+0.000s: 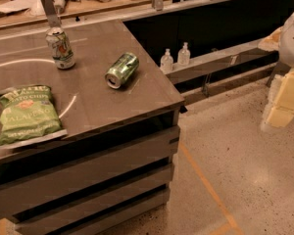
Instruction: Place green can upright
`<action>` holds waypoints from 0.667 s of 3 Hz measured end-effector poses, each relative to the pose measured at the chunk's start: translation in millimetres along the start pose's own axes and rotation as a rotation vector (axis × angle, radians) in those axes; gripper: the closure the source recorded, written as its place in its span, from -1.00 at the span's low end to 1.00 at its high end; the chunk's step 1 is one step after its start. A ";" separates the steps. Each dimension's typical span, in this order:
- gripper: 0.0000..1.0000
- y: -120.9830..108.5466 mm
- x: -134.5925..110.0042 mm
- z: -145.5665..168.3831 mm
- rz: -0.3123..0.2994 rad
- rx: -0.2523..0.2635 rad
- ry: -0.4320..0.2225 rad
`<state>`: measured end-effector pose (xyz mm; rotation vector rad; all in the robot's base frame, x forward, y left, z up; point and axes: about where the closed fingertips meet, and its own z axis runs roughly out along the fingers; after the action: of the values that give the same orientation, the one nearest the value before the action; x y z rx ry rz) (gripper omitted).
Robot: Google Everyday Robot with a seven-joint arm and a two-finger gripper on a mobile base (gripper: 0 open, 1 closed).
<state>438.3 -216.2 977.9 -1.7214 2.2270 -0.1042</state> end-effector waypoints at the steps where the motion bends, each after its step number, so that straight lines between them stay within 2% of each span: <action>1: -1.00 -2.0 -2.8 -1.0 -0.009 0.010 -0.001; 2: -1.00 -36.9 -47.5 3.9 -0.184 0.061 -0.018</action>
Offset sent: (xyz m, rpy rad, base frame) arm 0.0858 0.0619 0.0236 -0.0905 -0.1456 0.2993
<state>484.2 -180.3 993.4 -1.8832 2.0275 -0.1962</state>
